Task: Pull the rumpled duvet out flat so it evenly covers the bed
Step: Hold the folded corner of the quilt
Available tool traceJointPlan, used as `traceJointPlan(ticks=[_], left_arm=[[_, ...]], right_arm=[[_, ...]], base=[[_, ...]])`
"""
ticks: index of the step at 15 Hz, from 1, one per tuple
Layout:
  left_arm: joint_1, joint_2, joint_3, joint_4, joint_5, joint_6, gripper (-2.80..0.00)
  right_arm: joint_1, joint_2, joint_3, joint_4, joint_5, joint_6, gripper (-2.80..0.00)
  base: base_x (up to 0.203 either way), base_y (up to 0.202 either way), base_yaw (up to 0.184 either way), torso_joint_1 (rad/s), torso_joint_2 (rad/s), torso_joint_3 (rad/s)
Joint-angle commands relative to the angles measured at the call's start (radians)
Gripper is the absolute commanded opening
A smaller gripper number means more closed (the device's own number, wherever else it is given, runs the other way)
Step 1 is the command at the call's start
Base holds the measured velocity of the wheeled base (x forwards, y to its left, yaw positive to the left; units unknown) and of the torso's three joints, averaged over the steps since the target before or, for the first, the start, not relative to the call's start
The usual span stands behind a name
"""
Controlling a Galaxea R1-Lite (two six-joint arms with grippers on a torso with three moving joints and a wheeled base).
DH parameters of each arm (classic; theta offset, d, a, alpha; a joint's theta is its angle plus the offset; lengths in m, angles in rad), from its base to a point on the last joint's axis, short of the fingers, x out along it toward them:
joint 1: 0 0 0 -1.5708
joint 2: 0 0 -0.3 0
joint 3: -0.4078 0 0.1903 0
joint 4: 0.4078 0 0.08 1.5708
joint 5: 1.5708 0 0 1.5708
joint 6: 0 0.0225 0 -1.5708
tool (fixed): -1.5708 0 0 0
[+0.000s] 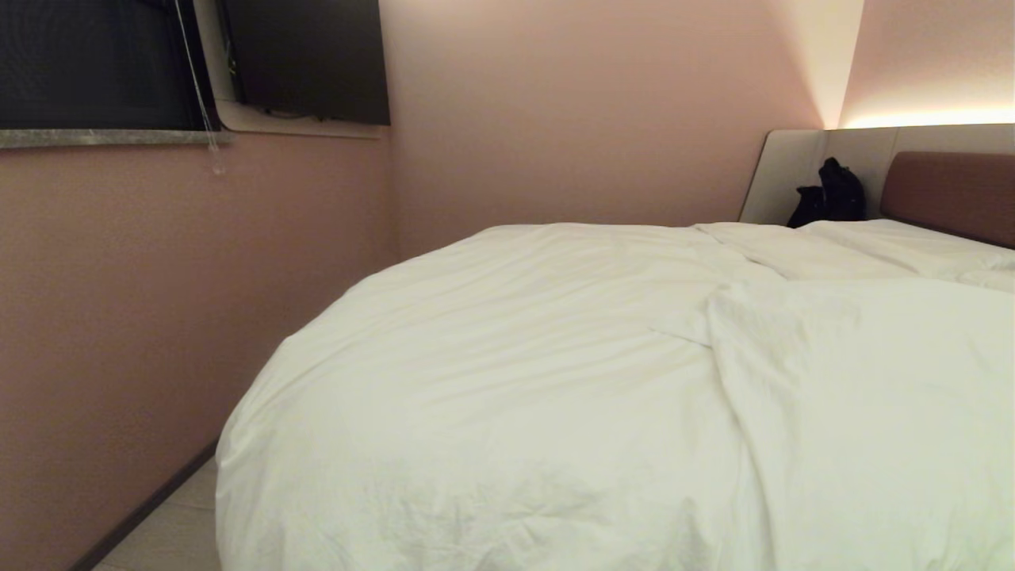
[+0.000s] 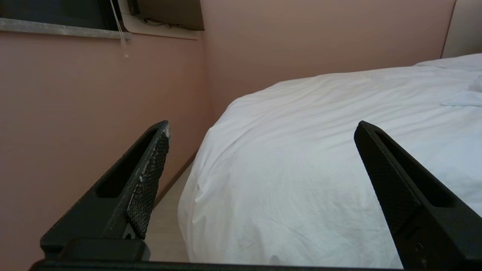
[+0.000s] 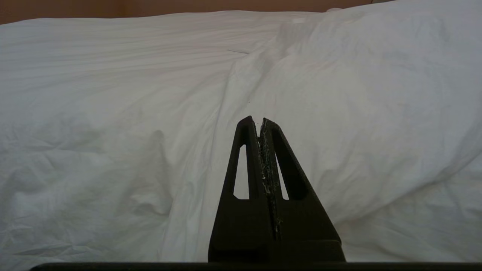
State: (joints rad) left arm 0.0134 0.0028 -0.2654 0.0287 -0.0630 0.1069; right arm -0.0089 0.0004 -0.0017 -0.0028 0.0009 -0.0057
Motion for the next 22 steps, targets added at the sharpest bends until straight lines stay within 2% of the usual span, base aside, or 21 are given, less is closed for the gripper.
traceJointPlan(ticks=[1, 2, 3, 7, 16, 22], left_arm=[[0.000, -0.001, 0.005, -0.001, 0.000, 0.000, 0.00], [0.000, -0.001, 0.005, -0.001, 0.002, 0.000, 0.00], [0.000, -0.001, 0.006, -0.001, 0.002, 0.000, -2.80], [0.000, -0.001, 0.010, -0.003, 0.008, -0.002, -2.80], [0.000, -0.001, 0.205, -0.003, 0.023, 0.002, -2.80], [0.000, -0.001, 0.259, -0.003, 0.017, -0.003, -2.80]], right_arm=[[0.001, 0.000, 0.000, 0.000, 0.001, 0.001, -2.80], [0.001, 0.000, 0.000, 0.000, 0.001, 0.000, -2.80], [0.000, 0.000, 0.000, 0.000, 0.001, 0.000, -2.80], [0.000, 0.000, 0.000, 0.000, 0.001, 0.000, -2.80], [0.000, 0.000, 0.000, 0.000, 0.001, 0.001, -2.80], [0.001, 0.000, 0.000, 0.000, 0.001, 0.000, -2.80]], base=[[0.000, 0.000, 0.000, 0.000, 0.00, 0.000], [0.000, 0.000, 0.000, 0.000, 0.00, 0.000], [0.000, 0.000, 0.000, 0.000, 0.00, 0.000], [0.000, 0.000, 0.000, 0.000, 0.00, 0.000], [0.000, 0.000, 0.000, 0.000, 0.00, 0.000], [0.000, 0.000, 0.000, 0.000, 0.00, 0.000]])
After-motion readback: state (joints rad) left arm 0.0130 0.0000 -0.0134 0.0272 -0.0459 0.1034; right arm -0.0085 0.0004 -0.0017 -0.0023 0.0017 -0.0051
